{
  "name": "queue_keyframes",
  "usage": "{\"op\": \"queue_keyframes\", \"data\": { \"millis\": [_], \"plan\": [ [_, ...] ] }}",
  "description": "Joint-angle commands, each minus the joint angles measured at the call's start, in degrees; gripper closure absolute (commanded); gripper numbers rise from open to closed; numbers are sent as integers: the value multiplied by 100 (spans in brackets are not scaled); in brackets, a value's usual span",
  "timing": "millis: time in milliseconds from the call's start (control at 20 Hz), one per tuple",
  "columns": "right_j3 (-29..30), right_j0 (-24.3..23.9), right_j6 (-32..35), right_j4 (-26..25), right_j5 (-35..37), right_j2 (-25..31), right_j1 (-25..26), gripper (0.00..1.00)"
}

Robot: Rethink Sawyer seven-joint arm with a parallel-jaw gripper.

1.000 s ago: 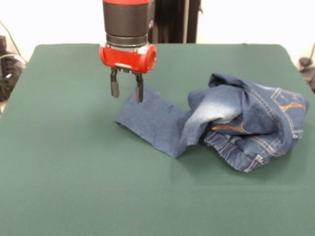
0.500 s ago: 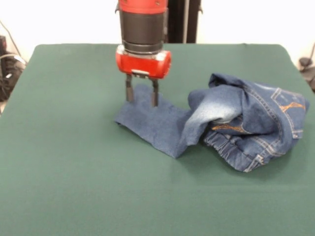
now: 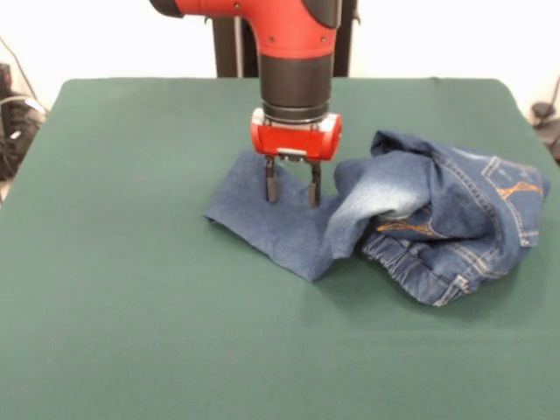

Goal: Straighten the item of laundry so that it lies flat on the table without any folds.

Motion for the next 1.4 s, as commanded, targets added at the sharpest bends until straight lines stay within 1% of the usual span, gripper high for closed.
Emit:
{"op": "queue_keyframes", "data": {
  "millis": [50,250,350,450,650,800,900,1000,1100,1200,1400],
  "plan": [
    [233,-388,102,-242,-157,765,88,0],
    [675,-754,-102,-195,339,1095,-545,0],
    [833,-955,-222,-156,609,1274,-780,0],
    [910,-1053,-298,-106,825,1368,-976,0],
    [1011,-1119,-310,53,1201,1502,-1328,0],
    [1037,-1008,-198,150,1438,1455,-1565,0],
    [1033,-970,-130,115,1402,1425,-1553,0],
    [960,-904,-34,-27,1167,1326,-1379,0],
    [889,-810,139,-214,704,1176,-1066,0],
    [855,-784,204,-310,475,1063,-865,0],
    [837,-701,283,-462,125,847,-630,0]
  ]
}}
